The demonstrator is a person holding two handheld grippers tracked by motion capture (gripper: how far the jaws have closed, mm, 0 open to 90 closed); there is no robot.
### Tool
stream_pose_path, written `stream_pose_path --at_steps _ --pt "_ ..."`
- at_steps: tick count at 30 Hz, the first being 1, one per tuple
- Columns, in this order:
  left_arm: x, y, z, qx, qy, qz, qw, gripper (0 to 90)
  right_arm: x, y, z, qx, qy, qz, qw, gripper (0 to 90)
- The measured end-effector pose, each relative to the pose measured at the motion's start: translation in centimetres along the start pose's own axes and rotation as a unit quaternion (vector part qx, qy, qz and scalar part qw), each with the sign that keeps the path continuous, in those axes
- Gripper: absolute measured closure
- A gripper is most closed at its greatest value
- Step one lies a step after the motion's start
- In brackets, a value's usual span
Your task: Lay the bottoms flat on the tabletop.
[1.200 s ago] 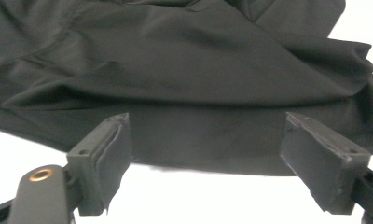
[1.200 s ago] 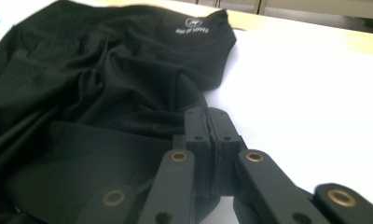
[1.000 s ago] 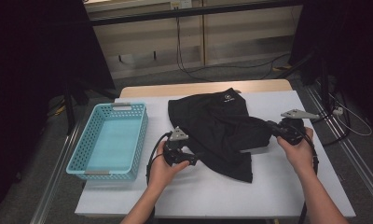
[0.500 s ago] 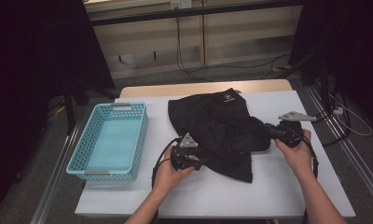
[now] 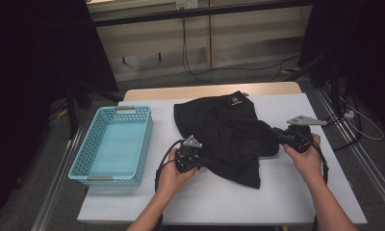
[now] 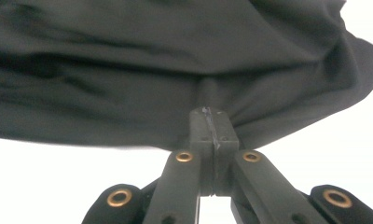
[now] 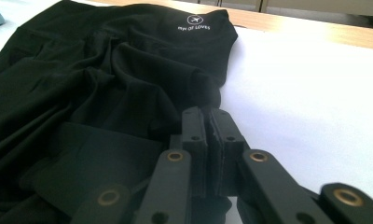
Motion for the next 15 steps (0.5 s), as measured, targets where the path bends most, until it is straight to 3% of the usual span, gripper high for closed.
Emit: stream_pose_path --at_steps 5,9,11,15 --pt "-3.3 -2.2 -1.1 -0.025 0.043 -0.027 0.9984 90.0 -0.2 0.0 -0.1 0.008 0.008 -0.007 0.9999 86.2" --pt "-5.5 -4.0 -1.6 -0.039 0.074 -0.066 0.9943 90.0 -0.1 -0.2 -0.2 0.005 0.006 -0.009 0.9999 86.4" --pt "-6.1 -4.4 -1.7 -0.045 0.087 -0.075 0.9923 90.0 0.0 -0.4 -0.2 0.002 0.005 -0.01 0.9999 86.4" --pt "-5.7 -4.3 -1.5 -0.04 0.091 -0.073 0.9923 87.8 0.3 -0.8 -0.2 -0.003 -0.001 -0.008 1.0 82.5"
Point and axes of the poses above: each handheld gripper's, and its own axes: x roughly forward along the jaws, z roughly out of its underside, y roughly to its right, the point moved 5 cm from there along x, roughly forward along the jaws, and after that the axes turned 11 degrees about -x, right-handed, at the moved point
